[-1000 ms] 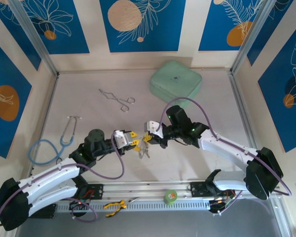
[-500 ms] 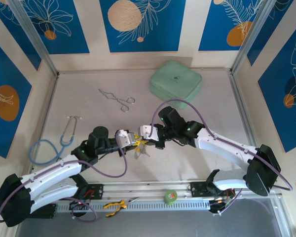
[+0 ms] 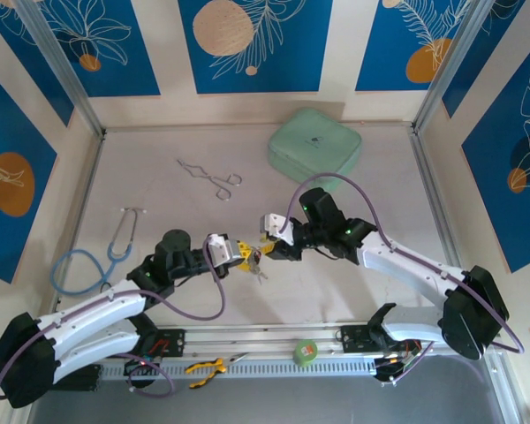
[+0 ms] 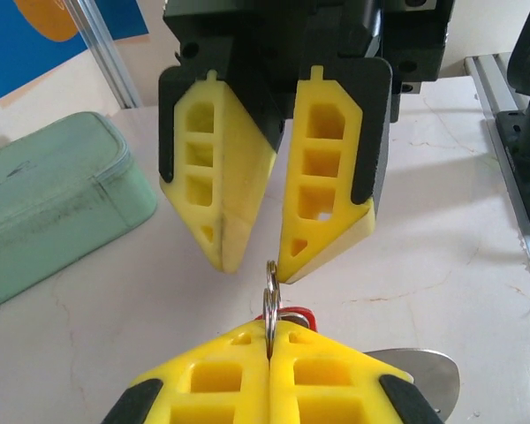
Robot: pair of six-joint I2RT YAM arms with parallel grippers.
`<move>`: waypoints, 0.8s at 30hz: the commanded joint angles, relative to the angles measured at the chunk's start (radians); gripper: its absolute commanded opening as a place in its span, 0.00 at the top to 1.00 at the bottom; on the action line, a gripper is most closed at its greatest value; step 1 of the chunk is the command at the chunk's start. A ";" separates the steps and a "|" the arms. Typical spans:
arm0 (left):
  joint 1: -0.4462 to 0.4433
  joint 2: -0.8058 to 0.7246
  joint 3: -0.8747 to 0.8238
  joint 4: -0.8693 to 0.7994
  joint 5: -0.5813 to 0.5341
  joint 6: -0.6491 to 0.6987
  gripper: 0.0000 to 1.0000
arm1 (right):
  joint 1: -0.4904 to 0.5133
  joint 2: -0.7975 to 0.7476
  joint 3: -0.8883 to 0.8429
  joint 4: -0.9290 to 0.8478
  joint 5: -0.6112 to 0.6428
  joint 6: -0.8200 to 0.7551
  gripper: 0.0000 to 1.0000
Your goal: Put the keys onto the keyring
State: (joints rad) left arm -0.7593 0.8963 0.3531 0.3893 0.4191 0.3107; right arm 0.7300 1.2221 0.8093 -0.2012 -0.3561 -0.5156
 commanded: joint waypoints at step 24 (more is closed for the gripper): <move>0.000 0.009 0.019 0.194 0.130 -0.057 1.00 | -0.031 0.087 0.007 0.038 -0.136 0.150 1.00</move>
State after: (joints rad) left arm -0.7589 0.9020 0.3279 0.4789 0.4522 0.2779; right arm 0.7036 1.2648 0.7856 -0.1421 -0.4740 -0.4004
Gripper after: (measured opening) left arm 0.063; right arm 0.045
